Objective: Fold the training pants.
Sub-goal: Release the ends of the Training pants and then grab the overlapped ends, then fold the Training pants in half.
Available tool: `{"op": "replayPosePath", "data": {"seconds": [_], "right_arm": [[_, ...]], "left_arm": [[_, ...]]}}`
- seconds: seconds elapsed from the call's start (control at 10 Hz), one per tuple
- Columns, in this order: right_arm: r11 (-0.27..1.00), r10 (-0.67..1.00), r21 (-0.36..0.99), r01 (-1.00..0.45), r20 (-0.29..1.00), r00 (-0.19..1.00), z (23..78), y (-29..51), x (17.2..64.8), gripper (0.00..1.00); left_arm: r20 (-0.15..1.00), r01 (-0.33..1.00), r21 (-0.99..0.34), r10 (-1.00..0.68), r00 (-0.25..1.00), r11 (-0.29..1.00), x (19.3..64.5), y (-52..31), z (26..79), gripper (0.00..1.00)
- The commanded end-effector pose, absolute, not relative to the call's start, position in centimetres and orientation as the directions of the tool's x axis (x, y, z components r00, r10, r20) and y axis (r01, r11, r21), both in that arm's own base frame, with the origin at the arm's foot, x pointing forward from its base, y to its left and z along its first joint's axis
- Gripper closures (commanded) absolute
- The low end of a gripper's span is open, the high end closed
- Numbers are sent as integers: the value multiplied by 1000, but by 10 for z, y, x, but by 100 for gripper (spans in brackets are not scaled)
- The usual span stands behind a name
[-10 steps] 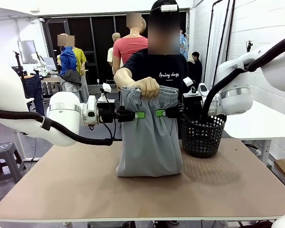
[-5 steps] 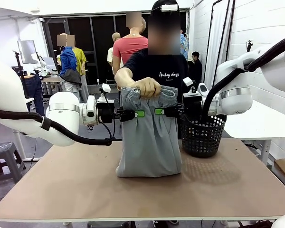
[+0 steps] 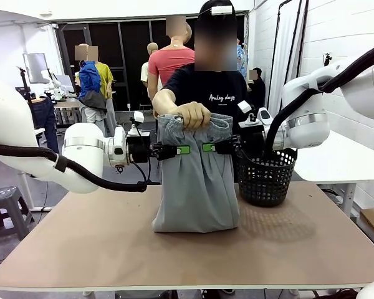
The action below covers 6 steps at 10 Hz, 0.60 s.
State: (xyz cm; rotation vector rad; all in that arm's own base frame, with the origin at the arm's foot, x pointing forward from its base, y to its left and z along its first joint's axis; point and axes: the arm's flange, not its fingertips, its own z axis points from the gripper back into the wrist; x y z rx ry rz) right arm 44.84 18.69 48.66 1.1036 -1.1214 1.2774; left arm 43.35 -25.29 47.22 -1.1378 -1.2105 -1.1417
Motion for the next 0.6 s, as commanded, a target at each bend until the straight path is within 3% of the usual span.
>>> {"op": "replayPosePath", "data": {"seconds": [0.0, 0.5], "right_arm": [[13, 99, 6, -1000, 995, 7, 483, 186, 447, 100], [13, 99, 6, -1000, 995, 7, 483, 186, 447, 100]], "left_arm": [[999, 995, -10, -45, 15, 103, 432, -254, 476, 100], [999, 995, -10, -45, 15, 103, 432, -254, 476, 100]]}}
